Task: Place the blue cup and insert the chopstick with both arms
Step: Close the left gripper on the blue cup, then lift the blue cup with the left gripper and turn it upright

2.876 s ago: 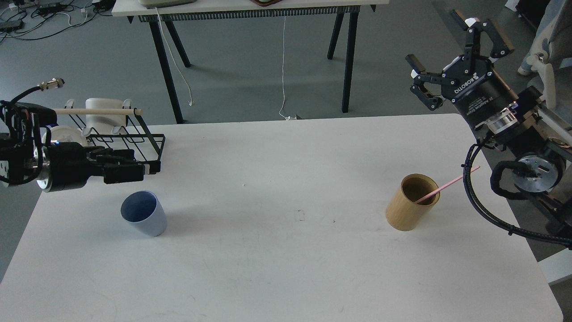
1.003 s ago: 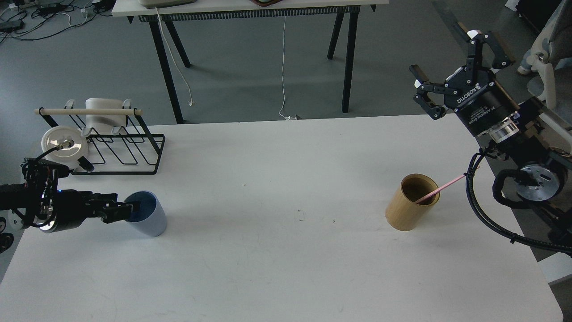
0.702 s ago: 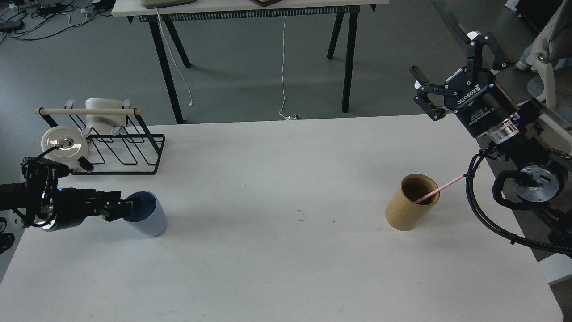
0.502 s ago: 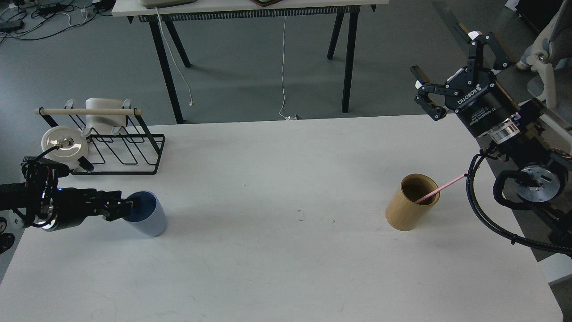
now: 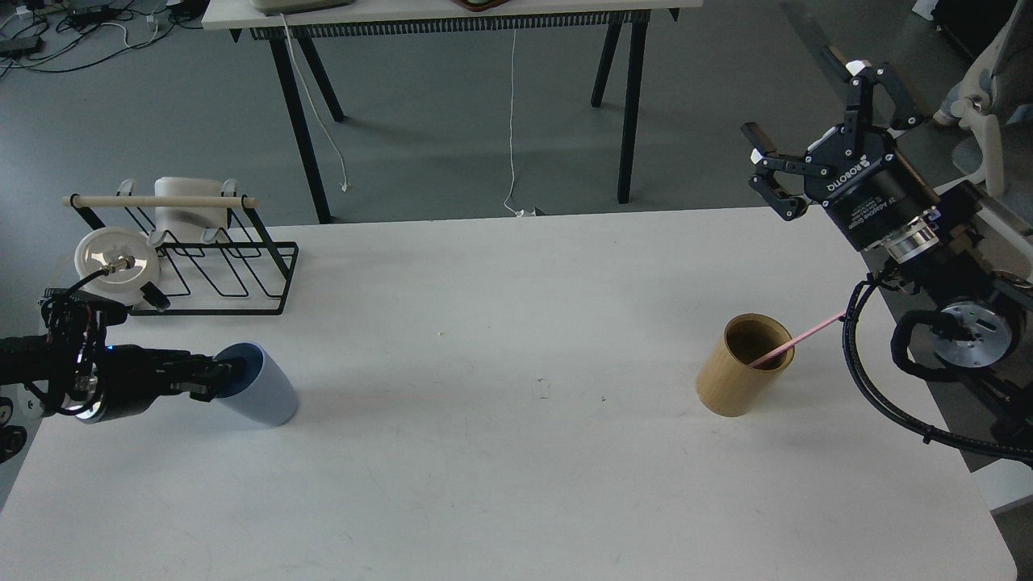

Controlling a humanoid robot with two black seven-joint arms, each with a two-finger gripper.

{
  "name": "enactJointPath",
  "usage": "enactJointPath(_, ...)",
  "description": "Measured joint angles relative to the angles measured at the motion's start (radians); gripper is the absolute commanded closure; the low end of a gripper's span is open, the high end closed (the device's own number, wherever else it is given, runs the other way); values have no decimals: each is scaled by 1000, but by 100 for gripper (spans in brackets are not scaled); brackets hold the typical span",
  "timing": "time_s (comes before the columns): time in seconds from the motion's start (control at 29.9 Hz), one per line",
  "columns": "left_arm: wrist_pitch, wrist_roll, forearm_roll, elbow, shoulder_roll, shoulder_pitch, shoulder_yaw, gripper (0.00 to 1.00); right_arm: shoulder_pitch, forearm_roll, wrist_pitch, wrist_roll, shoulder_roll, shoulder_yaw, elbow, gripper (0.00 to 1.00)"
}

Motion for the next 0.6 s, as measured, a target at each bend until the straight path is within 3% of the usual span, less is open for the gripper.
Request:
enactJointPath(0.2, 3, 0, 0, -17, 7, -6, -7, 96, -2, 0, 0, 0, 0, 1, 0, 0)
enactJointPath(0.4, -21, 0, -5, -110, 25, -48, -26, 97, -2, 0, 0, 0, -6, 22, -10, 0)
enactJointPath(0.6, -179, 0, -16, -202, -93, -233, -30, 96, -2, 3, 0, 0, -70, 104, -90, 0)
